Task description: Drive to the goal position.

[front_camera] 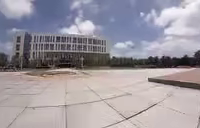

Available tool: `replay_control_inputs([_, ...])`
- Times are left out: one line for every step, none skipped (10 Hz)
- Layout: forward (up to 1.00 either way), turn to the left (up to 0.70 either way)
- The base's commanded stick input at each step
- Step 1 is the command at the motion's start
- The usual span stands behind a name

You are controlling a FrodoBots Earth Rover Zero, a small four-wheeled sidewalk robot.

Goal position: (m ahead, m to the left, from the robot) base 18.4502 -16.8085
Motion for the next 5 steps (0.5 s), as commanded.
replay_control_inputs([1.00,-0.14])
replay_control_inputs([1.00,-0.05])
replay_control_inputs([1.00,0.00])
replay_control_inputs([1.00,0.00])
replay_control_inputs([1.00,0.00])
